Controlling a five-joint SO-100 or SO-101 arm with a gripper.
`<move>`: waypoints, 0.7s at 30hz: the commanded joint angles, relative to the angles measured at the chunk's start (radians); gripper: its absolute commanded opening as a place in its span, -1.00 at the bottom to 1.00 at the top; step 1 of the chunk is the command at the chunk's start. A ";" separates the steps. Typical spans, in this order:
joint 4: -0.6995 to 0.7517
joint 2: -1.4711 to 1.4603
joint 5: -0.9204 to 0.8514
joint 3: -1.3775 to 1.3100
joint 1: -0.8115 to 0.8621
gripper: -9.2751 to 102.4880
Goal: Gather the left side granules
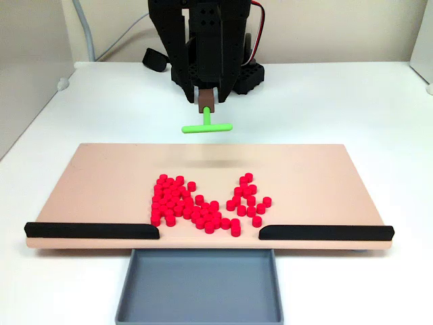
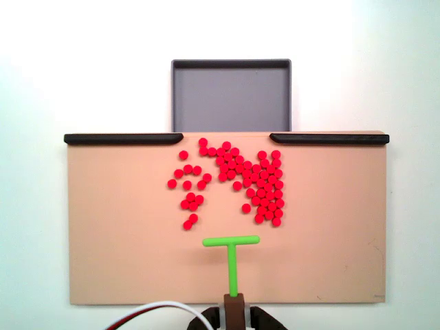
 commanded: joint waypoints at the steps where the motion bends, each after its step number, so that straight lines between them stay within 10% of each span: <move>1: -0.002 0.012 0.006 -0.006 0.003 -0.84; 21: -0.002 0.031 0.066 -0.006 0.005 -0.84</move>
